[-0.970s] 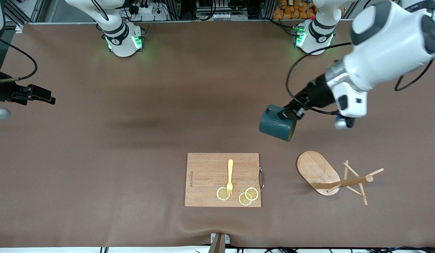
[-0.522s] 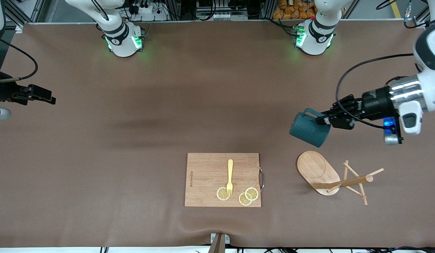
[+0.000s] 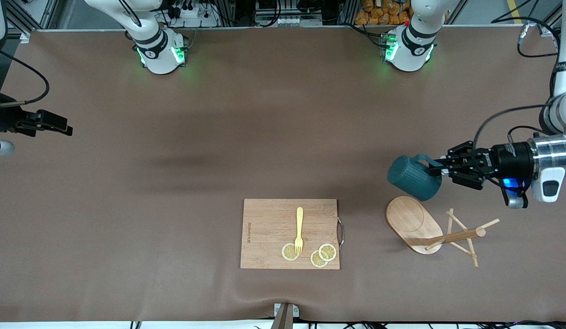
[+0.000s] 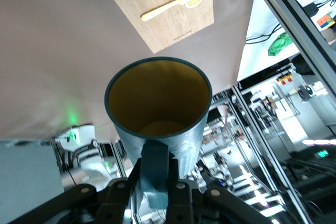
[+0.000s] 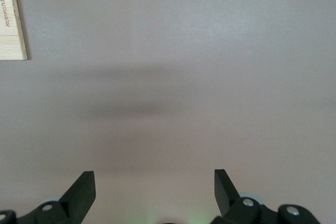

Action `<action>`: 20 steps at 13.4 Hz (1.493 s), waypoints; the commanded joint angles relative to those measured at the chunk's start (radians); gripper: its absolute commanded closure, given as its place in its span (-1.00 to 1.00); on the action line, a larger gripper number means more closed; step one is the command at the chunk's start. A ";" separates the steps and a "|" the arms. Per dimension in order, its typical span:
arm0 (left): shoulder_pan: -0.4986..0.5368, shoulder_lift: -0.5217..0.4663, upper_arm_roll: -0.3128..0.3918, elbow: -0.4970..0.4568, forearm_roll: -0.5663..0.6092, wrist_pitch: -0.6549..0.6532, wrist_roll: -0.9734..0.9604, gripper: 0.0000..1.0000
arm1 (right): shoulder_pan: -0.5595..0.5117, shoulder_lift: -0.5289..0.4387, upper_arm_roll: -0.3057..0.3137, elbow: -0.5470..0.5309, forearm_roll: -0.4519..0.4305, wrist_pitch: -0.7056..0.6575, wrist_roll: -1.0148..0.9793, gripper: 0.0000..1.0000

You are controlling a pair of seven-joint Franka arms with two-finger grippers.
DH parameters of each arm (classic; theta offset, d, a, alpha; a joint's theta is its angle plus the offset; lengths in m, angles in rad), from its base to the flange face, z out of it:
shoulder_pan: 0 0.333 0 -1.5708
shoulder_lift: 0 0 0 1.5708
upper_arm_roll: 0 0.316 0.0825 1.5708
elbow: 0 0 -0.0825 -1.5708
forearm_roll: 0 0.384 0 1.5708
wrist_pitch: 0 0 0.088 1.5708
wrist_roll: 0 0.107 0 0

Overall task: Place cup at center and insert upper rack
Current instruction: 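Carry the mug with the left gripper over the wooden mug stand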

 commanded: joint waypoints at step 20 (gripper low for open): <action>0.042 0.274 0.028 0.164 0.094 -0.025 0.174 1.00 | -0.005 0.009 0.004 0.009 -0.005 -0.006 0.013 -1.00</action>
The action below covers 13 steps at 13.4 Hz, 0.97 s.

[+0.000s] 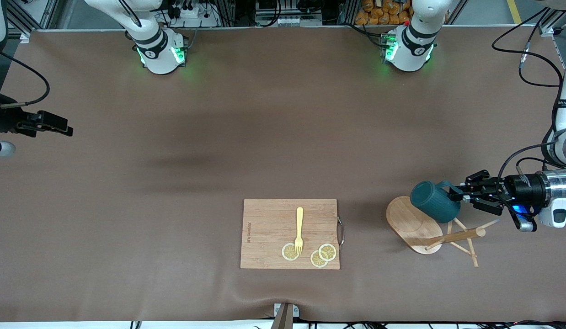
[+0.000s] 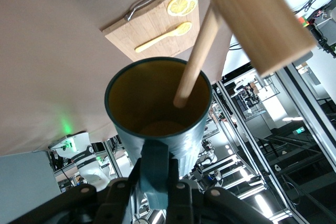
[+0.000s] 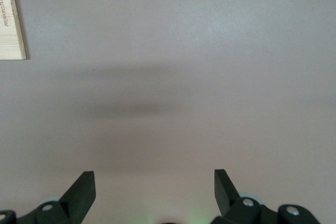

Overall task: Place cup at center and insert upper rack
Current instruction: 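Carry the mug with the left gripper over the wooden mug stand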

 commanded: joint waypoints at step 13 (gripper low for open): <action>0.004 0.036 0.044 0.049 0.026 0.005 0.087 1.00 | 0.001 0.001 0.006 0.072 -0.003 -0.006 0.008 -1.00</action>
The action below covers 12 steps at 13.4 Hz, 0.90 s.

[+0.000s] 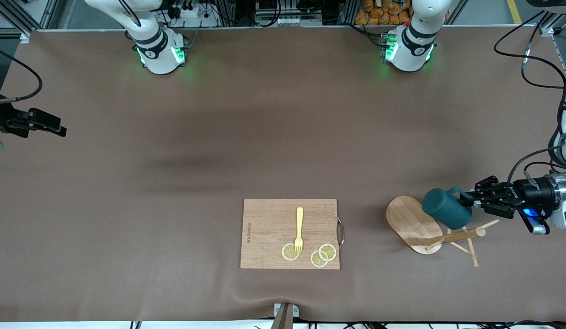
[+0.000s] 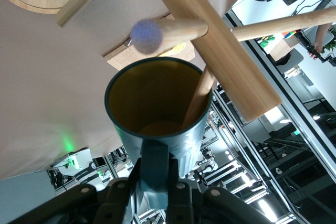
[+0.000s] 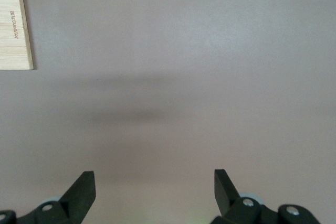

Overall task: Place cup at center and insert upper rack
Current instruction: 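Hang the mug on a stand peg and open the left gripper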

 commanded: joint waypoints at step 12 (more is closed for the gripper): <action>0.022 -0.003 -0.011 0.014 0.039 0.002 0.005 -1.00 | 0.060 -0.005 -0.011 -0.013 -0.025 0.031 0.017 -1.00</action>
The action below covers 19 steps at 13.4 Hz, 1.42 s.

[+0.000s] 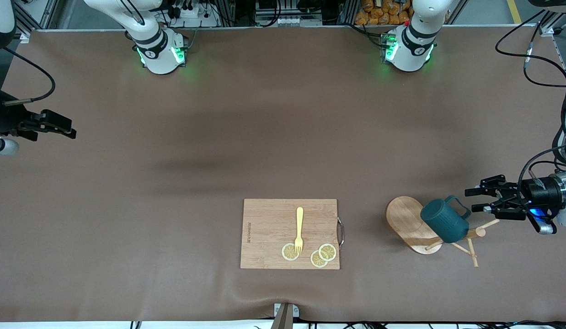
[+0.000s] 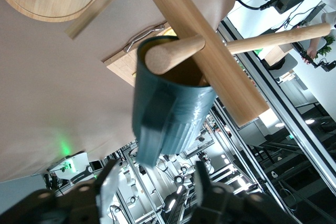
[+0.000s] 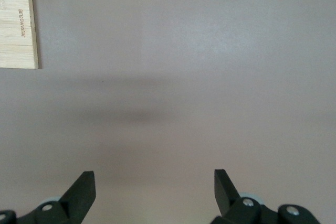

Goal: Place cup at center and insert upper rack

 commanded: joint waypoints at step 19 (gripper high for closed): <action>-0.070 -0.732 -0.070 -0.268 0.631 0.041 0.176 -1.00 | 0.003 -0.012 -0.032 0.002 -0.040 -0.110 0.085 -1.00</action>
